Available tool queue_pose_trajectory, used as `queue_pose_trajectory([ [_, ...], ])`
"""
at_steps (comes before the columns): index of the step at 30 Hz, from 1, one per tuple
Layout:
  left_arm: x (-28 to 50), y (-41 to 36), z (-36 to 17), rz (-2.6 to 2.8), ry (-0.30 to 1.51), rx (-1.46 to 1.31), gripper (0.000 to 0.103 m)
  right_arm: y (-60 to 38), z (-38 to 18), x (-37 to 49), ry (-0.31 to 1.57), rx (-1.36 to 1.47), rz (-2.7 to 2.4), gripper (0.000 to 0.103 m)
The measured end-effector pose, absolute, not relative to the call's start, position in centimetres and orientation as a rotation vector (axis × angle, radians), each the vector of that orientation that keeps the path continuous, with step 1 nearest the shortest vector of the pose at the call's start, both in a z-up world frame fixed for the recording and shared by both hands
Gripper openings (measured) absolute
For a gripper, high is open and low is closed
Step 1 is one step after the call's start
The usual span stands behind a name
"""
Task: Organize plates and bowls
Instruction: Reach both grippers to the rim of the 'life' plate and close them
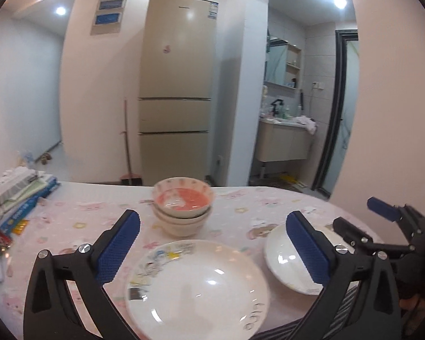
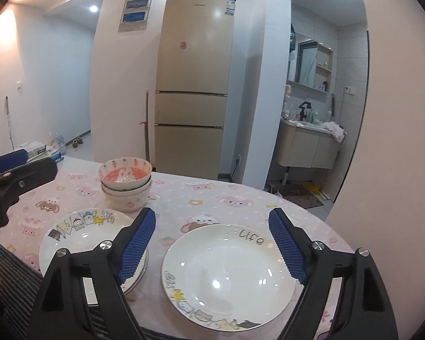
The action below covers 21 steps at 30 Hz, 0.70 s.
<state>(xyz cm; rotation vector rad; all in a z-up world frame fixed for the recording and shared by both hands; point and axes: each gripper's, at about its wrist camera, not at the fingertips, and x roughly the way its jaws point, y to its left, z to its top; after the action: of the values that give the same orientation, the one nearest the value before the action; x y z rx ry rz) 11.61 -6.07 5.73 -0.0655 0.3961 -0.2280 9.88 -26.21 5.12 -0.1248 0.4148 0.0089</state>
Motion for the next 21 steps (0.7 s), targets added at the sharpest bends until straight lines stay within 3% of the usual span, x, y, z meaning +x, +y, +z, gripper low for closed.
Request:
queue_pose_trajectory([
  [12, 17.5, -13.8, 3.2, -0.322, 0.557, 0.022, 0.103, -32.9, 2.6, 12.1, 0.493, -0.040, -0.094, 0.085],
  [21, 20.8, -17.4, -1.7, -0.414, 0.761, 0.063, 0.102, -39.1, -2.7, 15.1, 0.746, 0.175, -0.053, 0.085],
])
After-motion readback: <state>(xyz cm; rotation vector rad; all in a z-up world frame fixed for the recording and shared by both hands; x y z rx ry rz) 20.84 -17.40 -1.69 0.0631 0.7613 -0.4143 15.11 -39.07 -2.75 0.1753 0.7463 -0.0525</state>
